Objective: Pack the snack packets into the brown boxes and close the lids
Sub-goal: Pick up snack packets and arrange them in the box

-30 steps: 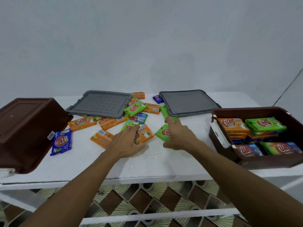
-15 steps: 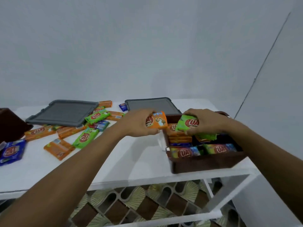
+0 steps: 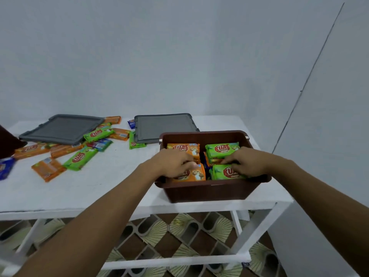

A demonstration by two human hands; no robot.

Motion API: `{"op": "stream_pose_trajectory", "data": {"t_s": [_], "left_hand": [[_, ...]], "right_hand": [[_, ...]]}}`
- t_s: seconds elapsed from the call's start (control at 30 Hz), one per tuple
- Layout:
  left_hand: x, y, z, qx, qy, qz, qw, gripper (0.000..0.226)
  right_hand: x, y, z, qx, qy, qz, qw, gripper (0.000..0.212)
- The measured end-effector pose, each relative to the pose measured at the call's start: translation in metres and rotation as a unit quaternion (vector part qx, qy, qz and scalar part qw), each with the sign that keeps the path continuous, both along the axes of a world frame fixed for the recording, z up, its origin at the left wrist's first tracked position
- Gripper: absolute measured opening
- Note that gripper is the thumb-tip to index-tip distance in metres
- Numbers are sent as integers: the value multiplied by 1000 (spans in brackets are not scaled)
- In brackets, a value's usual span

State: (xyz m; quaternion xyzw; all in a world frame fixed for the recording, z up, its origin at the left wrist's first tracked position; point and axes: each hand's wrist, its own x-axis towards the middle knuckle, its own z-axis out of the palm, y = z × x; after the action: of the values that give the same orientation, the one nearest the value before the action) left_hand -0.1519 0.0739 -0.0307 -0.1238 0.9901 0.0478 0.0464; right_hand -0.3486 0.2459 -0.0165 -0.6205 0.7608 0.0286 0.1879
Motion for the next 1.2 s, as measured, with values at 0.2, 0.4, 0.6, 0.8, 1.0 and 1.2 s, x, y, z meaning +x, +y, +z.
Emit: {"op": "stream_pose_trajectory", "data": {"t_s": [0.2, 0.4, 0.6, 0.8, 1.0, 1.2], "left_hand": [[1, 1, -5, -11, -16, -12, 1000, 27], [4, 4, -7, -16, 9, -6, 1000, 22], [5, 1, -11, -5, 22, -3, 1000, 22], [-2, -8, -13, 34, 148, 30, 988, 21], [-23, -45, -3, -51, 93, 14, 994, 25], [-40, -97, 5, 67, 264, 56, 961, 11]], "right_hand": [[0, 7, -11, -67, 98, 16, 993, 41], [1, 10, -14, -111, 111, 21, 987, 39], [-7, 4, -25, -124, 103, 9, 987, 30], [-14, 1, -26, -239, 23, -13, 971, 27], [-31, -31, -15, -192, 57, -3, 980, 29], [-45, -90, 4, -296, 10, -57, 954, 22]]}}
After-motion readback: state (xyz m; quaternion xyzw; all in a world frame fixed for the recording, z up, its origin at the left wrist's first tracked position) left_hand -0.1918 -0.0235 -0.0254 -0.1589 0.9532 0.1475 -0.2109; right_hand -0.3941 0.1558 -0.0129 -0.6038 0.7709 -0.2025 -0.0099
